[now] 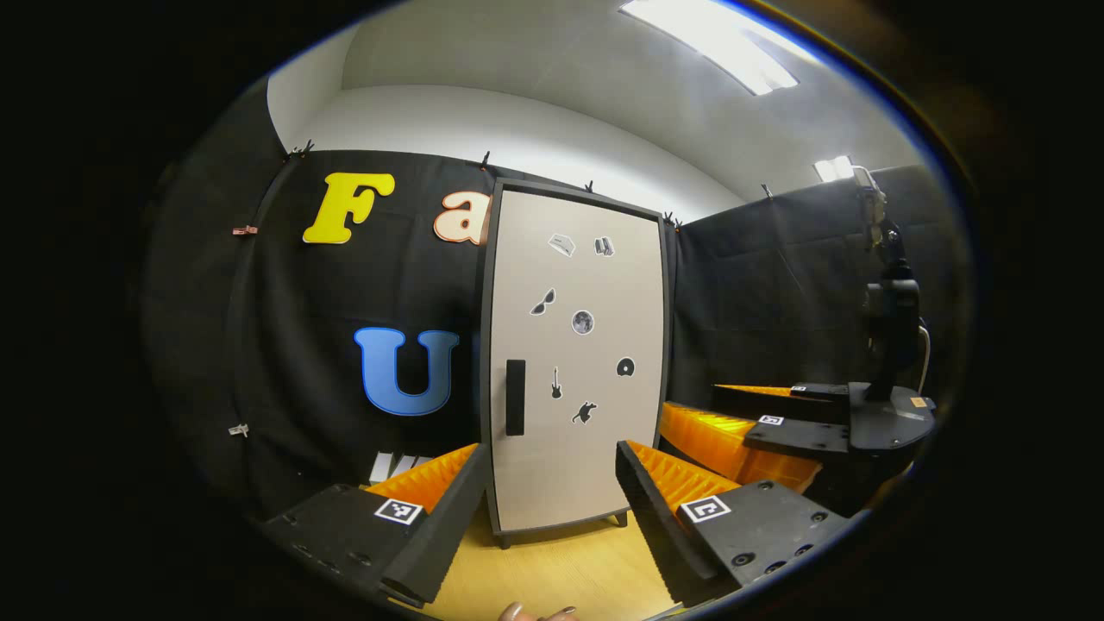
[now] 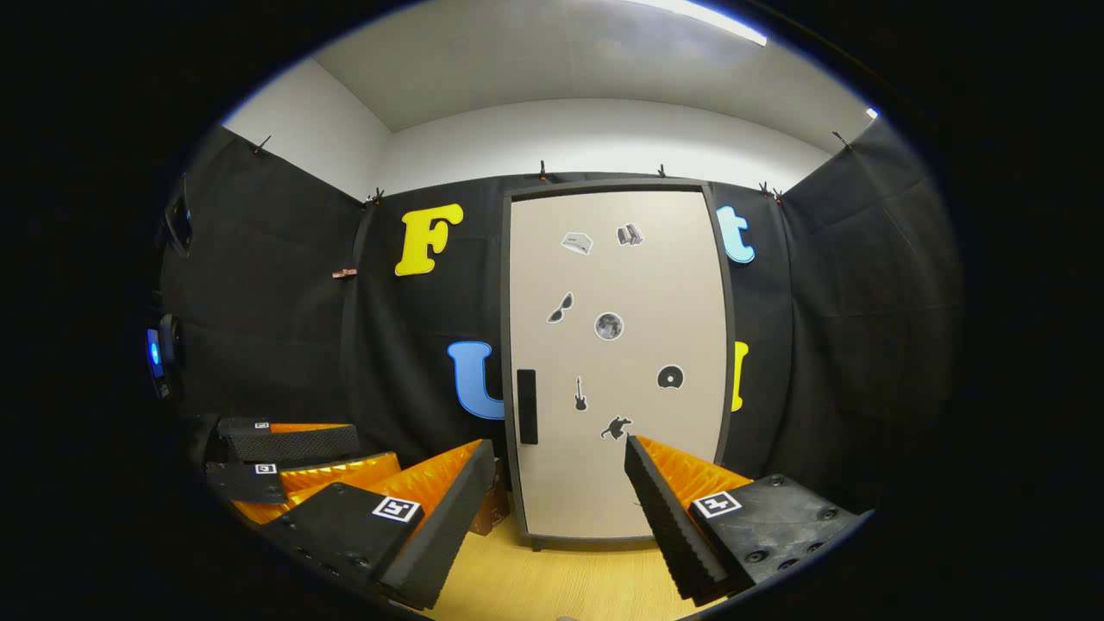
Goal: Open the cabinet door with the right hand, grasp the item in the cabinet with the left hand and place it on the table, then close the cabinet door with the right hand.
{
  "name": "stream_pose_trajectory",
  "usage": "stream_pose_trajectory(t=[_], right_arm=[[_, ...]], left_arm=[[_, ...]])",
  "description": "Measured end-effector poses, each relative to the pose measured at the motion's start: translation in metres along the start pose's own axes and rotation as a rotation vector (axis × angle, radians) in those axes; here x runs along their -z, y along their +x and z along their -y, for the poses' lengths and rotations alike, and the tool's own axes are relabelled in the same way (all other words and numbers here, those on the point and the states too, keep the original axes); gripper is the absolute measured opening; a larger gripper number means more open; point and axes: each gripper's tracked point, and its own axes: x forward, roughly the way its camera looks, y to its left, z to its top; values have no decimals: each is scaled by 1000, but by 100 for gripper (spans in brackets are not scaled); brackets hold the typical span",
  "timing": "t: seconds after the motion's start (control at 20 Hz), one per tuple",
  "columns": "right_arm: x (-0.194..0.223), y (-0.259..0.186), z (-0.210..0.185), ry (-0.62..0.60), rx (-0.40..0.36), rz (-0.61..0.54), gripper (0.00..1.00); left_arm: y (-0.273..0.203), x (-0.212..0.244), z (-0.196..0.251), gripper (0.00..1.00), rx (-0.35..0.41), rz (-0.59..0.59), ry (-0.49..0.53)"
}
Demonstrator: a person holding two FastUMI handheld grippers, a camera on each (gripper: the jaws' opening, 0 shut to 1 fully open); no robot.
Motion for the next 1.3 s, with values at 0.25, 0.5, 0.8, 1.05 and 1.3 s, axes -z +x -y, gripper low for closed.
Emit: stream_pose_trajectory(t=[0.25,0.5,0.8,1.05,1.3], right_arm=[[13,44,-7,7,-50,-17,99],[28,99,-14,0,-98,-33,99],[50,158,-23,25,-126,-61,98],[61,195,-31,27,-131,-62,98],[72,229,-39,19,-113,-54,89]], left_arm=[[8,4,-8,93,-42,-7,-26],[31,9,-16,93,-74,-9,-45],[41,16,-29,93,-132,-22,-51],[39,22,-37,94,-161,-35,-94],[37,23,-51,94,-200,-31,-117]])
